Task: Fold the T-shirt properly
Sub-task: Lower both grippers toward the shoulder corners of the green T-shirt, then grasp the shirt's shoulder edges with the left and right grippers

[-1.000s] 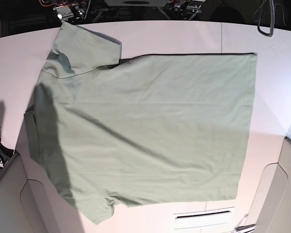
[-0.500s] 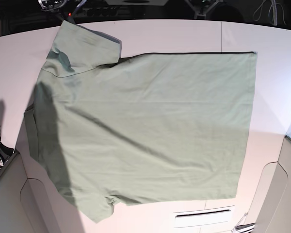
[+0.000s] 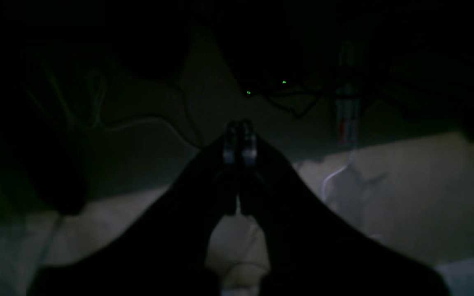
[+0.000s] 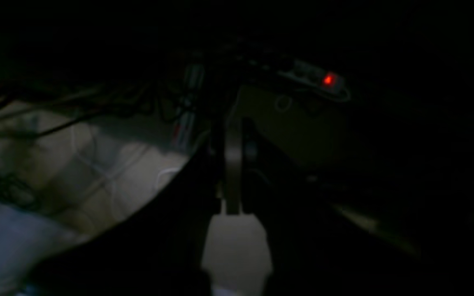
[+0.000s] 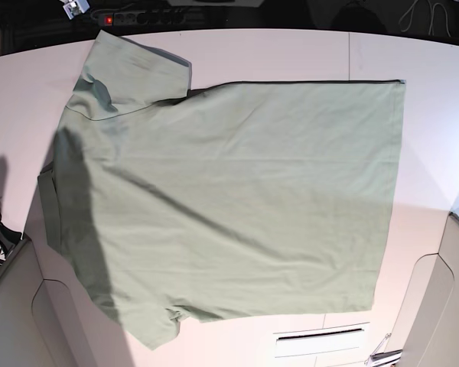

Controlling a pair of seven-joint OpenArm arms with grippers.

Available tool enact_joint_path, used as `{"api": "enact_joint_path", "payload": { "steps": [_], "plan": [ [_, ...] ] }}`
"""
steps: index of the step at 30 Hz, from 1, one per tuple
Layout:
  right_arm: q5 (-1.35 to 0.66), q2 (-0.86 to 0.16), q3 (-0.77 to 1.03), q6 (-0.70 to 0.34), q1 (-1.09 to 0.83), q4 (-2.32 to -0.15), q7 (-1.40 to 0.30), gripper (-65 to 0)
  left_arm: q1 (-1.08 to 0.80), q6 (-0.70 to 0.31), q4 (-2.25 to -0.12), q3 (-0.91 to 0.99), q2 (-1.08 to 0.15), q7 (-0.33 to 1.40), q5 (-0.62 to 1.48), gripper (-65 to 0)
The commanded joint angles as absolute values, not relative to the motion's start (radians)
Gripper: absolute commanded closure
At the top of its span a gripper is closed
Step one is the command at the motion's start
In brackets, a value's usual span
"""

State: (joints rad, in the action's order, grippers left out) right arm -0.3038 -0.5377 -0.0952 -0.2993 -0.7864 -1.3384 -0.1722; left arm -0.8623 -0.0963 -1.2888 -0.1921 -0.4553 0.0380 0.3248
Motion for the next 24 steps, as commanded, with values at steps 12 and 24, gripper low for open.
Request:
{"api": "enact_joint_path", "payload": {
  "steps": [12, 24],
  "plan": [
    [-0.736, -0.562, 0.361, -0.550, -1.097, -1.919, -0.342, 0.0, -1.266, -0.441, -1.905, 0.243, -0.505, 0.201, 0.534, 0.0],
    [-0.993, -0.376, 0.566, -0.572, -0.846, -1.904, -0.468, 0.0, -1.087, -0.698, -2.002, 0.495, -0.403, 0.435, 0.951, 0.0]
  ]
}}
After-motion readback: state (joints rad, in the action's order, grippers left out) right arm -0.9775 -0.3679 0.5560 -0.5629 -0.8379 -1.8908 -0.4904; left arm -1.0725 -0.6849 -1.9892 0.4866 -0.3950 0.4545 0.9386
